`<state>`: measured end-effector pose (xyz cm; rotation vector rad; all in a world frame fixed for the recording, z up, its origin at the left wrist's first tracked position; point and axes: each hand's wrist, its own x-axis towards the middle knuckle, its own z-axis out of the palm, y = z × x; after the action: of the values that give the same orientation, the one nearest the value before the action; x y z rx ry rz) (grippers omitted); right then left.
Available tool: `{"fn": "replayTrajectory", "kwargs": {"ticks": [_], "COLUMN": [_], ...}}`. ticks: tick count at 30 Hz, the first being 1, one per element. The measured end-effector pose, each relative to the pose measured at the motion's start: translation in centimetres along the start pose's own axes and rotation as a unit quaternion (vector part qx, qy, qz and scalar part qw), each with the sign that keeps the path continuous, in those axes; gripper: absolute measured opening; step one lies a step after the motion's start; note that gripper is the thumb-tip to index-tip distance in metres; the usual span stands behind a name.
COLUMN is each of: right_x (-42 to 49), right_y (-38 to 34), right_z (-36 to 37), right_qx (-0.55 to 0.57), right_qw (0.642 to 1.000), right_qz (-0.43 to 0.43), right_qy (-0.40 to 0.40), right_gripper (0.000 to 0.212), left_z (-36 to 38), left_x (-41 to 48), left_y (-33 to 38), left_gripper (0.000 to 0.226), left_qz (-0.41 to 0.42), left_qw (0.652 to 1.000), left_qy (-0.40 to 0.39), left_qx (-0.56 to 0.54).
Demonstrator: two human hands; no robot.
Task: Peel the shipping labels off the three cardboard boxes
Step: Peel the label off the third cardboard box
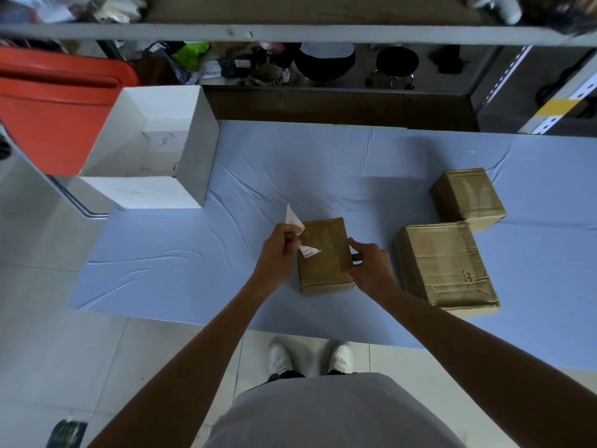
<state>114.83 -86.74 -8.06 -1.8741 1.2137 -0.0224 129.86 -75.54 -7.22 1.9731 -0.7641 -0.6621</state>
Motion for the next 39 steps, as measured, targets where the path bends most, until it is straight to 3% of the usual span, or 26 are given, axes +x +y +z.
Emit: {"fn": "replayTrajectory", "kwargs": {"ticks": [5, 13, 16, 21, 27, 30, 37, 39], "right_x": [-0.6, -0.2, 0.3, 2.9, 5.1, 5.6, 4.6, 4.1], "right_y": [-0.5, -0.6, -0.6, -2.5, -3.1, -2.8, -2.5, -2.3], "right_z": [0.7, 0.6, 0.2, -0.5, 0.7, 0.9, 0.2, 0.3], "right_qx": [0.012, 0.008, -0.005, -0.114, -0.169, -0.165, -0.091, -0.086], "right_qw": [0.999, 0.998, 0.999, 0.99, 0.976, 0.979, 0.991, 0.989], "right_qz": [0.026, 0.046, 0.042, -0.073, -0.081, -0.07, -0.092, -0.106], "right_qy": [0.045, 0.04, 0.002, -0.035, -0.109, -0.095, 0.027, 0.053], "right_gripper": [0.042, 0.041, 0.067, 0.127, 0.15, 0.132, 0.037, 0.025], "left_z": [0.0, -0.1, -0.5, -1.1, -1.3, -1.2, -1.0, -1.1], "left_x": [0.2, 0.5, 0.6, 0.9, 1.3, 1.5, 1.6, 1.6], "left_y": [-0.2, -0.1, -0.2, 0.0, -0.2, -0.1, 0.0, 0.0], "left_gripper": [0.017, 0.017, 0.018, 0.02, 0.019, 0.02, 0.019, 0.018], "left_qz": [0.005, 0.006, -0.005, -0.031, -0.037, -0.043, -0.048, -0.045], "left_qw": [1.0, 1.0, 0.999, 0.998, 0.997, 0.997, 0.996, 0.996], "left_qy": [0.005, 0.013, 0.015, 0.031, 0.032, 0.027, 0.028, 0.027], "left_qx": [-0.008, -0.021, -0.034, -0.051, -0.06, -0.057, -0.066, -0.075]}}
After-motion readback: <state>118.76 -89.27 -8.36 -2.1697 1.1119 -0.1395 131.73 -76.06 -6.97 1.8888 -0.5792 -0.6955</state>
